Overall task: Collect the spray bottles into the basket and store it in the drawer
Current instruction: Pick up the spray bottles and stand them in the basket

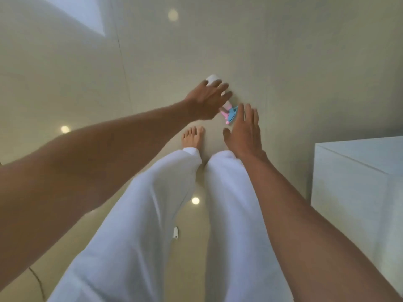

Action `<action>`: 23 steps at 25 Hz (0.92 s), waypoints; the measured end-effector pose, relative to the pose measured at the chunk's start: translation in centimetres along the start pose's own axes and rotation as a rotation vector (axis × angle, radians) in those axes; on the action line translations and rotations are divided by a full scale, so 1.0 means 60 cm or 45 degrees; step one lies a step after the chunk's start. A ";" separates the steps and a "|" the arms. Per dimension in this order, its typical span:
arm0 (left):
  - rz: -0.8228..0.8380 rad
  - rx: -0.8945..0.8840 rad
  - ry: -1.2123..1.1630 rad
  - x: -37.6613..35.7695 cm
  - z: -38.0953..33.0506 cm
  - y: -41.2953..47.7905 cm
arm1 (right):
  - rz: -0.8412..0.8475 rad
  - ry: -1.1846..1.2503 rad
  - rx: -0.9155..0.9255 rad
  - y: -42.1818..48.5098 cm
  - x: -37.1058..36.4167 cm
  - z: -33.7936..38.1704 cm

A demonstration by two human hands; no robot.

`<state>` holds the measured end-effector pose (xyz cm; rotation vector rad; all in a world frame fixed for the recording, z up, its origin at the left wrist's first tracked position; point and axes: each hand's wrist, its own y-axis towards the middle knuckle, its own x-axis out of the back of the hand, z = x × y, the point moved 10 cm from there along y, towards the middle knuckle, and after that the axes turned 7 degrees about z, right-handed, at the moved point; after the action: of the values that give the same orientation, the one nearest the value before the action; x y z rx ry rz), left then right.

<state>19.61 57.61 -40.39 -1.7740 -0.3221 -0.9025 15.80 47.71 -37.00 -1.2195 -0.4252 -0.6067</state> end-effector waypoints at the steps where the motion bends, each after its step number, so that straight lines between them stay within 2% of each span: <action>1: 0.005 -0.023 0.022 -0.027 0.011 0.039 | 0.052 -0.045 -0.009 0.040 -0.031 0.001; 5: 0.103 -0.029 0.067 -0.122 0.065 0.169 | 0.235 -0.108 -0.055 0.163 -0.131 -0.013; 9: 0.333 -0.033 0.006 -0.165 0.150 0.257 | 0.285 -0.135 -0.065 0.240 -0.198 -0.039; 11: 0.358 -0.107 -0.053 -0.176 0.147 0.285 | 0.278 -0.141 -0.058 0.263 -0.213 -0.050; 12: 0.351 -0.162 0.016 -0.193 0.110 0.279 | 0.275 -0.134 -0.053 0.270 -0.218 -0.053; 13: 0.410 -0.090 0.054 -0.238 0.069 0.258 | 0.273 -0.126 -0.049 0.273 -0.220 -0.055; 14: 0.483 0.057 -0.101 -0.287 0.037 0.225 | 0.275 -0.113 -0.044 0.274 -0.221 -0.056; 16: 0.468 0.521 -0.638 -0.361 -0.007 0.148 | 0.282 -0.076 -0.023 0.265 -0.215 -0.058; 17: 0.516 0.590 -0.714 -0.390 -0.038 0.122 | 0.281 -0.048 -0.011 0.257 -0.210 -0.057; 20: 0.447 0.545 -0.608 -0.369 -0.037 0.107 | 0.234 0.142 -0.059 0.221 -0.179 -0.066; 21: 0.456 0.430 -0.557 -0.340 -0.033 0.101 | 0.210 0.266 -0.118 0.202 -0.166 -0.074; 23: 0.273 0.332 -0.356 -0.254 0.005 0.113 | 0.182 0.566 -0.277 0.158 -0.144 -0.095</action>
<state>13.55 58.32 -55.92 -1.6529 -0.4012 -0.4382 15.14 46.11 -50.91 -1.2637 0.1036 -0.7911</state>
